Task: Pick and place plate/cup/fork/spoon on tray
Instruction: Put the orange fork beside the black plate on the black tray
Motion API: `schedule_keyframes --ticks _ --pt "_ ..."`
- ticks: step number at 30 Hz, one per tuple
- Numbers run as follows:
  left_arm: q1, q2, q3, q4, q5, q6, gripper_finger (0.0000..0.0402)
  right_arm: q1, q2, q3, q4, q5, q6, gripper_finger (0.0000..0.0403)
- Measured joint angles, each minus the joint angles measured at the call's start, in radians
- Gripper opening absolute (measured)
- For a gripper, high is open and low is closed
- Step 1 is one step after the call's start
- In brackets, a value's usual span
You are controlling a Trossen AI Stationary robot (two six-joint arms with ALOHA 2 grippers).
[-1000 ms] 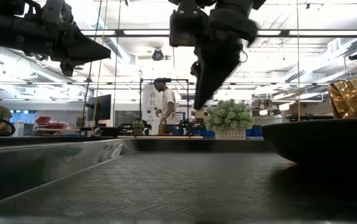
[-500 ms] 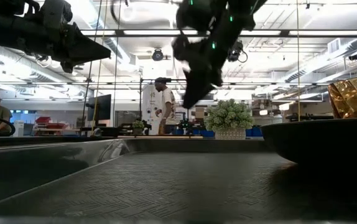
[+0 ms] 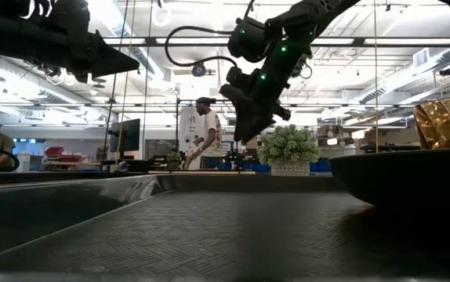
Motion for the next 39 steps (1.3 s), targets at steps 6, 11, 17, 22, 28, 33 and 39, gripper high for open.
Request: schedule_keyframes --ticks 6,11,17,22,28,33,39 --pt "0.000 0.000 0.000 0.092 -0.042 0.161 0.0043 0.004 0.000 0.000 0.072 0.023 0.033 0.0121" --pt "0.000 0.000 0.000 0.119 -0.056 0.257 0.0043 0.007 0.000 0.000 0.126 0.036 0.039 0.0121" --pt "0.000 0.000 0.000 0.096 -0.064 0.226 0.0043 0.021 0.032 0.001 0.146 0.004 0.041 0.0121" --pt "-0.001 0.000 0.000 0.086 -0.064 0.166 0.0043 0.022 0.076 0.019 0.104 -0.052 0.032 0.0121" --pt "0.000 0.000 0.000 0.091 -0.068 0.121 0.0043 0.002 0.084 0.042 0.103 -0.052 0.016 0.0121" --pt "0.011 0.000 0.000 0.087 -0.072 0.094 0.0043 -0.022 0.096 0.042 0.133 -0.065 0.006 0.0121" --pt "0.035 0.000 0.000 0.076 -0.072 0.077 0.0043 -0.025 0.128 0.041 0.136 -0.093 0.014 0.0121"
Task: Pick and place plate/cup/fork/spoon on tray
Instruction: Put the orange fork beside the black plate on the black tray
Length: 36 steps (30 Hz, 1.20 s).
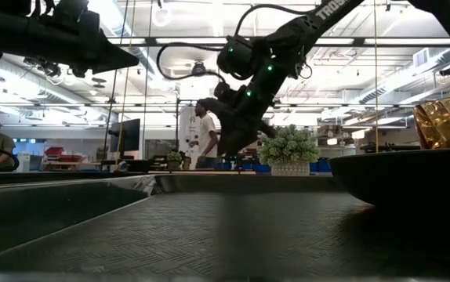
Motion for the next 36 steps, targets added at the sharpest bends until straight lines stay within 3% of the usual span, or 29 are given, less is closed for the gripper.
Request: schedule_keyframes --ticks 11,23,36 --pt "0.000 0.000 0.000 0.006 0.001 -0.004 0.0043 0.068 0.030 0.024 -0.124 0.084 0.108 0.0121" --pt "0.001 -0.001 0.000 -0.003 -0.004 -0.029 0.0043 0.114 0.090 0.219 -0.270 0.165 0.047 0.0121" --pt "-0.004 0.000 0.000 -0.250 0.031 -0.235 0.0043 0.072 0.153 0.238 -0.376 0.111 0.070 0.0141"
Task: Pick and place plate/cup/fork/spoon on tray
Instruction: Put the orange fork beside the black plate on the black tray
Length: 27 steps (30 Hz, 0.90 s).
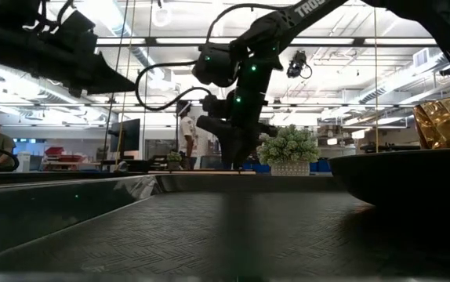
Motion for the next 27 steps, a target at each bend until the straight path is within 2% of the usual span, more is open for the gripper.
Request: schedule_keyframes --ticks 7,11,27 --pt "0.000 0.000 0.000 -0.029 0.002 -0.054 0.0043 -0.012 0.000 0.000 -0.001 -0.008 0.018 0.0189" --pt "0.000 0.000 0.000 -0.028 0.007 -0.060 0.0043 -0.012 0.000 0.000 0.001 -0.008 0.027 0.0201" --pt "0.000 0.000 0.000 -0.030 0.007 -0.071 0.0043 -0.011 0.032 -0.013 0.028 -0.028 0.030 0.0170"
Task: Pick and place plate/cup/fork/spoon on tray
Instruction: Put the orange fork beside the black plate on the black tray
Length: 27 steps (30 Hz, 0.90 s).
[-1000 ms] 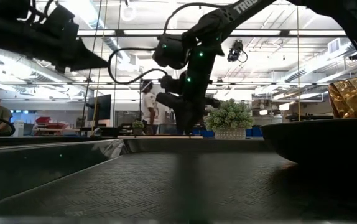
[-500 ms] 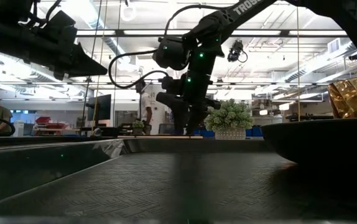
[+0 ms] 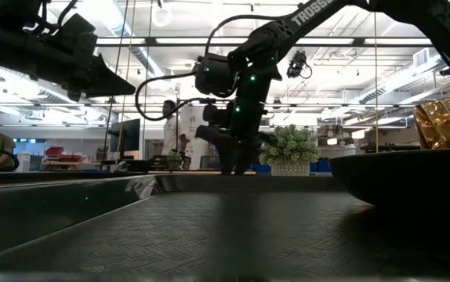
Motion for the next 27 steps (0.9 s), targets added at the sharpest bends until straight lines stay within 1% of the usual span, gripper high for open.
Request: schedule_keyframes --ticks 5,12,23,27 --pt "0.000 0.000 0.000 -0.001 0.004 -0.010 0.0043 -0.002 0.000 -0.017 0.013 -0.014 0.004 0.0160" --pt "0.000 0.000 0.000 -0.001 0.005 -0.010 0.0043 -0.002 -0.001 -0.050 0.039 -0.024 0.020 0.0157" --pt "0.000 0.000 0.000 0.000 0.005 -0.010 0.0043 -0.005 -0.001 -0.052 0.045 -0.023 0.006 0.0157" --pt "0.000 0.000 0.000 0.000 0.006 -0.009 0.0043 -0.008 -0.001 -0.052 0.038 -0.023 0.000 0.0145"
